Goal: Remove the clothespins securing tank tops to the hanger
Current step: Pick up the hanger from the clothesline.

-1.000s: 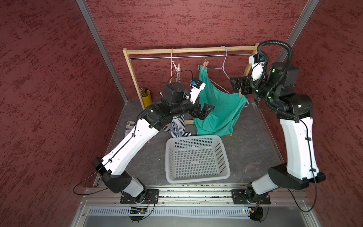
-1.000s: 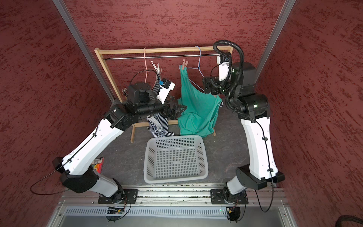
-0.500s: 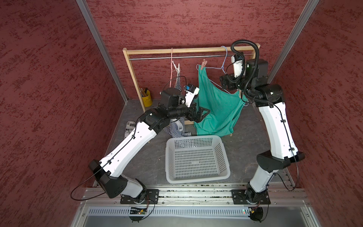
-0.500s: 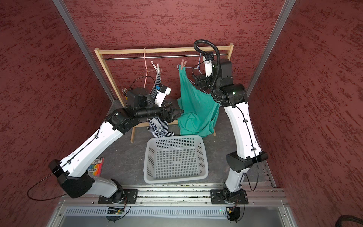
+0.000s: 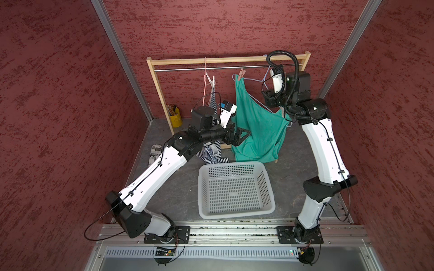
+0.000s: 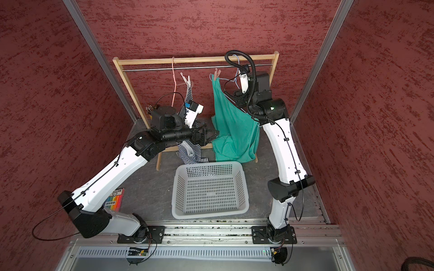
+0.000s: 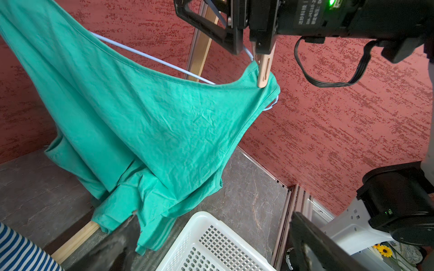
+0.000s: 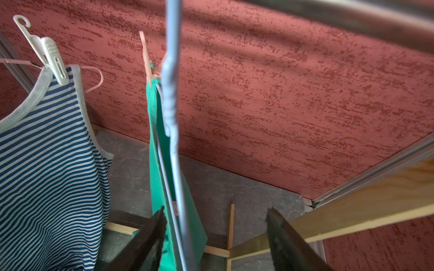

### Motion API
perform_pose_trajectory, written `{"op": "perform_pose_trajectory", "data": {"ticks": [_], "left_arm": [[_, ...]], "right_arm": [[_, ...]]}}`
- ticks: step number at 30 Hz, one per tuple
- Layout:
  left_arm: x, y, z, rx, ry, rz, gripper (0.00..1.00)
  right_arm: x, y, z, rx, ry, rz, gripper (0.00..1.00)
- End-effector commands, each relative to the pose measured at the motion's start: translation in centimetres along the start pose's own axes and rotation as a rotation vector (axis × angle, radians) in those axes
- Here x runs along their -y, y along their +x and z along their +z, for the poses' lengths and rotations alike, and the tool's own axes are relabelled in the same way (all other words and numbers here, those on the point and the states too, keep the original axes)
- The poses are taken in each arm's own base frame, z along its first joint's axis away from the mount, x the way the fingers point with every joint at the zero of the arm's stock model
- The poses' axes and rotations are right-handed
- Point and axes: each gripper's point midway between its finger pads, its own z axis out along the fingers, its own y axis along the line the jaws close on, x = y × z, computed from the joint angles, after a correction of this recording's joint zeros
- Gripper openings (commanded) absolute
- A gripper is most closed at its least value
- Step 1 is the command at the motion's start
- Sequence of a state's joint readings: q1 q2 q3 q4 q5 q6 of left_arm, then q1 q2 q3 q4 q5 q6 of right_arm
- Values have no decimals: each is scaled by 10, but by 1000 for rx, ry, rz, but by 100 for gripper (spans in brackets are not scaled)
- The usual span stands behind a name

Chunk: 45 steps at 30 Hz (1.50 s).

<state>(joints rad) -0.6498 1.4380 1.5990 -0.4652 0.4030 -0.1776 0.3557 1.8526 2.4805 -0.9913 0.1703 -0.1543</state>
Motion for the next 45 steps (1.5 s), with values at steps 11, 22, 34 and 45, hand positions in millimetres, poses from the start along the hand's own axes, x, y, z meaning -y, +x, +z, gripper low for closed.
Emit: {"op": "perform_pose_trajectory", "data": {"ticks": [11,22,34,45], "left_arm": [[-2,-3,-10,32,6,-12,100],[-3,-4,-11,48,11,-19,100],[-7,-1,-9,55,15,-37,100],[-6,-3,-12,64,20,-37,100]], "right_arm": [[-2,-35,-21,139,-28,19,23],[8,-73,-58,312,-11,26,0],[13,-97,-96,433,-20,21,0],[5,-54,-121,433,-55,-32,0]]}}
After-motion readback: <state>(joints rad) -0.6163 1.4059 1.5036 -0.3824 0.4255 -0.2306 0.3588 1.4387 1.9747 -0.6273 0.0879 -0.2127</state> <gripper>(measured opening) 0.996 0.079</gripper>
